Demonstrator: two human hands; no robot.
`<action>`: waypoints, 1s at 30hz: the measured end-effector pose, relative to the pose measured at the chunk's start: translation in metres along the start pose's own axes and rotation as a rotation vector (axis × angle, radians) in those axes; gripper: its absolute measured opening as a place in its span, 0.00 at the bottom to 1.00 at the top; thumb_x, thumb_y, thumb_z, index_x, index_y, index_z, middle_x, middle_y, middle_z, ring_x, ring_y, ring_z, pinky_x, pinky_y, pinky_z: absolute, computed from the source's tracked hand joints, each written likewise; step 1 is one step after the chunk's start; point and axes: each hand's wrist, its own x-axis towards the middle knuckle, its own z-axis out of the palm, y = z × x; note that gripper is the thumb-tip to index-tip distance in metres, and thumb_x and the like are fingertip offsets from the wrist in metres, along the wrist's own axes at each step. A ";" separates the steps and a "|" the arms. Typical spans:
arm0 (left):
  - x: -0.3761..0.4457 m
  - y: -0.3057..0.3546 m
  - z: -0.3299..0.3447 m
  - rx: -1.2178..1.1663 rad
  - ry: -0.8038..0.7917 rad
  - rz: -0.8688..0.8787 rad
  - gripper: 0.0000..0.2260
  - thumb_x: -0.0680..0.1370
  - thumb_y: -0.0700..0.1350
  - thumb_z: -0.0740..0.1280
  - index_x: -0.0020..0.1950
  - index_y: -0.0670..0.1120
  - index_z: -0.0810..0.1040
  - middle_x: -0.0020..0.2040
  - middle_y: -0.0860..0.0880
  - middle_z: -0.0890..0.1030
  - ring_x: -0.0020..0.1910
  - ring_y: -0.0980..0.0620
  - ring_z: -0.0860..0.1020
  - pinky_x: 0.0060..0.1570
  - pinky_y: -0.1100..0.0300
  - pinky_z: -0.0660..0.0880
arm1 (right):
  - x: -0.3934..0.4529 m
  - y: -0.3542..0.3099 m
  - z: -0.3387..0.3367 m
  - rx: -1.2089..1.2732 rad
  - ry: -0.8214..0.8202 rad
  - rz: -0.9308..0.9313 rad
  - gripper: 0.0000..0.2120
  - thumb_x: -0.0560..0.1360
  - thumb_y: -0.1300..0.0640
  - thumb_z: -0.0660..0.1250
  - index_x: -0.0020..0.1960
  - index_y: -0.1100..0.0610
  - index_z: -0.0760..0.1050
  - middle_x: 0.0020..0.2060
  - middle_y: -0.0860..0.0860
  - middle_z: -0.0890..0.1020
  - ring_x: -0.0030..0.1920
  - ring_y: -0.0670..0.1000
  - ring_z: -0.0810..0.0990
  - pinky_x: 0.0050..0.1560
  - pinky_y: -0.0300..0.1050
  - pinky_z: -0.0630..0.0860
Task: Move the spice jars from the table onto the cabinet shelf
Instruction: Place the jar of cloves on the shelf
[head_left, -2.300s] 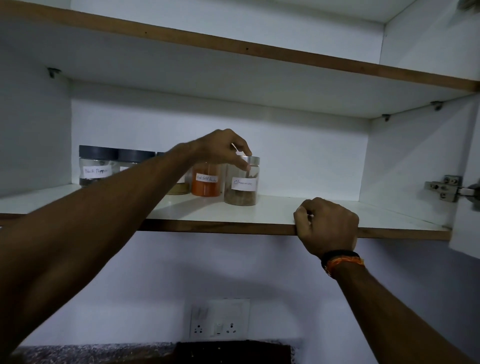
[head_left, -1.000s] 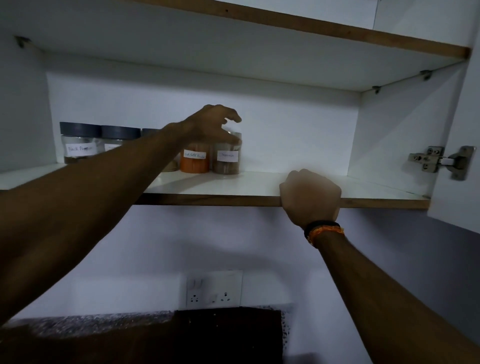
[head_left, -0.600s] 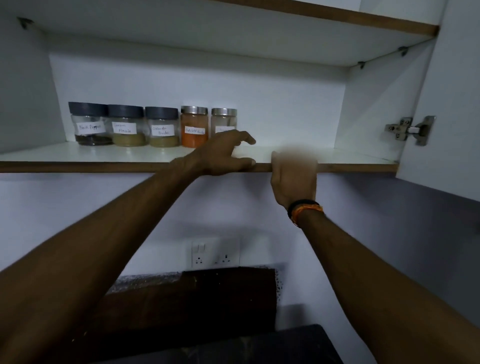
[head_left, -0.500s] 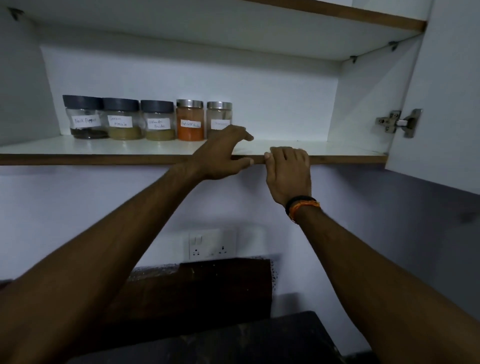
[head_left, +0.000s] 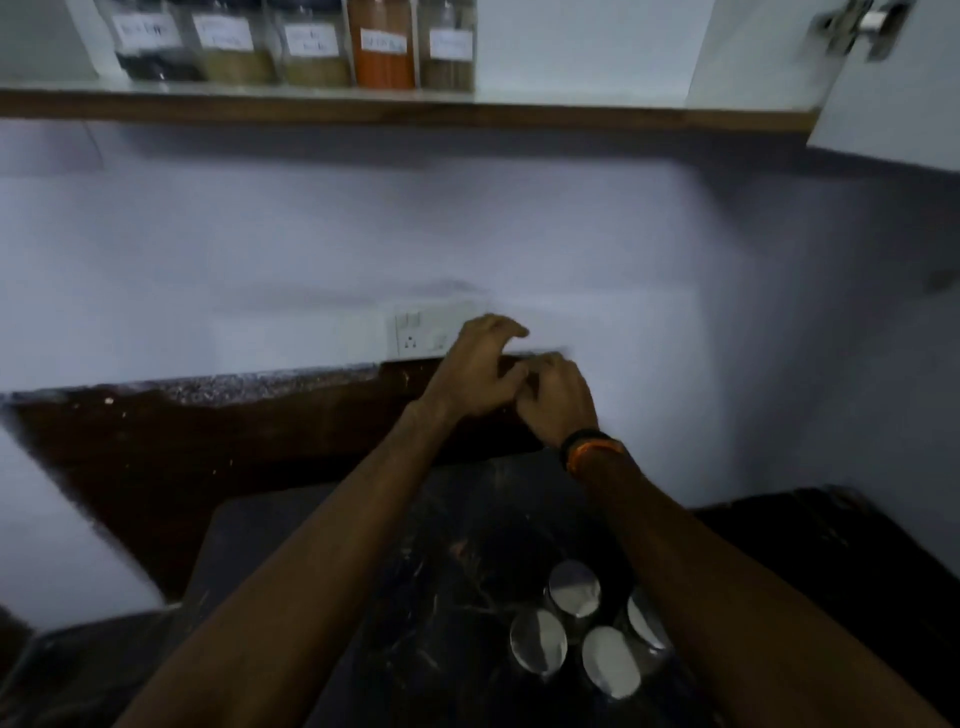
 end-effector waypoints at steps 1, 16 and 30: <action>-0.010 -0.006 0.013 -0.008 -0.073 -0.029 0.17 0.77 0.42 0.72 0.64 0.40 0.79 0.61 0.41 0.80 0.63 0.43 0.75 0.64 0.56 0.66 | -0.012 0.006 0.010 -0.020 -0.078 0.018 0.13 0.74 0.64 0.63 0.56 0.62 0.81 0.55 0.60 0.81 0.56 0.60 0.79 0.56 0.52 0.76; -0.184 -0.034 0.143 -0.164 -0.635 -0.582 0.10 0.79 0.38 0.65 0.60 0.43 0.77 0.58 0.44 0.79 0.57 0.48 0.78 0.60 0.54 0.75 | -0.177 0.063 0.091 -0.226 -0.550 0.242 0.12 0.77 0.51 0.66 0.59 0.52 0.77 0.57 0.52 0.80 0.58 0.54 0.78 0.62 0.53 0.75; -0.234 -0.040 0.154 -0.341 -0.633 -0.770 0.08 0.81 0.42 0.65 0.59 0.46 0.79 0.58 0.47 0.81 0.54 0.55 0.78 0.51 0.63 0.73 | -0.241 0.071 0.122 -0.349 -0.627 0.290 0.39 0.66 0.30 0.69 0.68 0.52 0.67 0.68 0.55 0.72 0.63 0.57 0.74 0.62 0.54 0.74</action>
